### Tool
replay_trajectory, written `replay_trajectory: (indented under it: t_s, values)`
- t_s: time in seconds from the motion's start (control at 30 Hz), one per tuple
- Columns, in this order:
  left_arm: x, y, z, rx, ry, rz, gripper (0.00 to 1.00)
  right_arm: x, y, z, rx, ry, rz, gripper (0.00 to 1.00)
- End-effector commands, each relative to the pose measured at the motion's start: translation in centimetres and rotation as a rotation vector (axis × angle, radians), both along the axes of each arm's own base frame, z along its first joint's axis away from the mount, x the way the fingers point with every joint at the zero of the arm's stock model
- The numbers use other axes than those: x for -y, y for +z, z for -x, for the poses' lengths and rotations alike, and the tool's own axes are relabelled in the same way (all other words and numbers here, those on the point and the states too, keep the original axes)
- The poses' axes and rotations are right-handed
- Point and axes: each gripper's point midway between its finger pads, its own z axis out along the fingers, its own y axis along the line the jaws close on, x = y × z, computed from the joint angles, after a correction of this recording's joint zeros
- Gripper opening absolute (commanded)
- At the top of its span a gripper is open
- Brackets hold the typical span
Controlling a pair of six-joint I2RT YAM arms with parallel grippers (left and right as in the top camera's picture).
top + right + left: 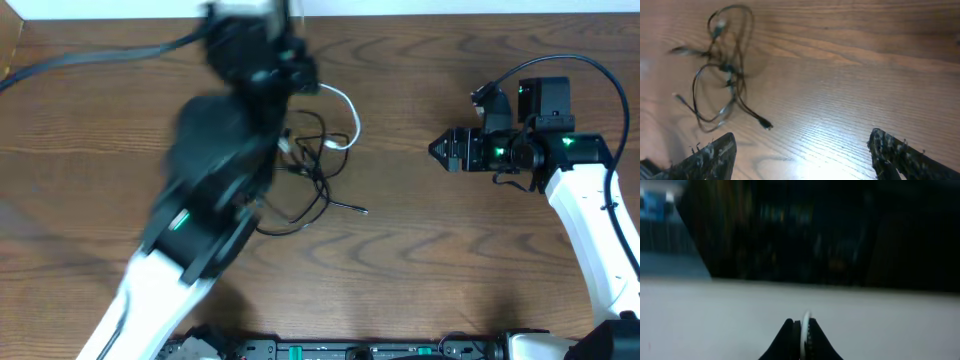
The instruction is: Untangle cables
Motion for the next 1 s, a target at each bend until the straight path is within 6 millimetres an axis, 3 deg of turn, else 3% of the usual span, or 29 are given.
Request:
replay_trajectory:
  t_s: [0.0,0.13,0.17,0.27,0.43,0.57,0.7,0.8,0.87,0.97]
  values:
    - [-1.7,4.3,4.7,0.095,-0.039,0.044,0.07,-0.1,-0.1,0.0,0.015,0.035,0.005,0.82]
    - [-0.6,2.2,5.2,0.012,-0.084,-0.006,0.08,1.3,-0.7,-0.2,0.005,-0.016,0.079,0.91]
    - [-0.2,1.4,4.7,-0.014,-0.087,-0.014,0.07,1.8,-1.0,-0.3,-0.005,-0.048,0.103,0.97]
    - [1.5,-1.0,2.7,-0.078,-0.09,-0.048,0.08,3.5,-1.6,-0.4,-0.04,-0.156,0.16,0.99]
    - [5.6,-6.3,-2.3,-0.197,-0.096,-0.084,0.07,6.1,-2.2,-0.3,-0.075,-0.294,0.258,0.99]
    - [9.4,-10.0,-5.8,-0.277,-0.158,0.056,0.08,9.5,-2.6,0.1,-0.115,-0.484,0.336,0.99]
    - [14.8,-12.1,-6.9,-0.299,-0.374,0.1,0.07,12.2,-2.8,0.7,-0.158,-0.635,0.352,0.99]
    - [17.1,-14.3,-7.3,-0.334,-0.459,0.073,0.08,13.3,-3.1,1.2,-0.18,-0.673,0.344,0.99]
    - [17.7,-16.3,-7.9,-0.378,-0.458,0.052,0.17,13.7,-3.3,1.4,-0.189,-0.684,0.341,0.99]
    - [18.2,-19.7,-8.4,-0.464,-0.446,0.008,0.63,13.7,-3.5,1.4,-0.189,-0.685,0.341,0.99]
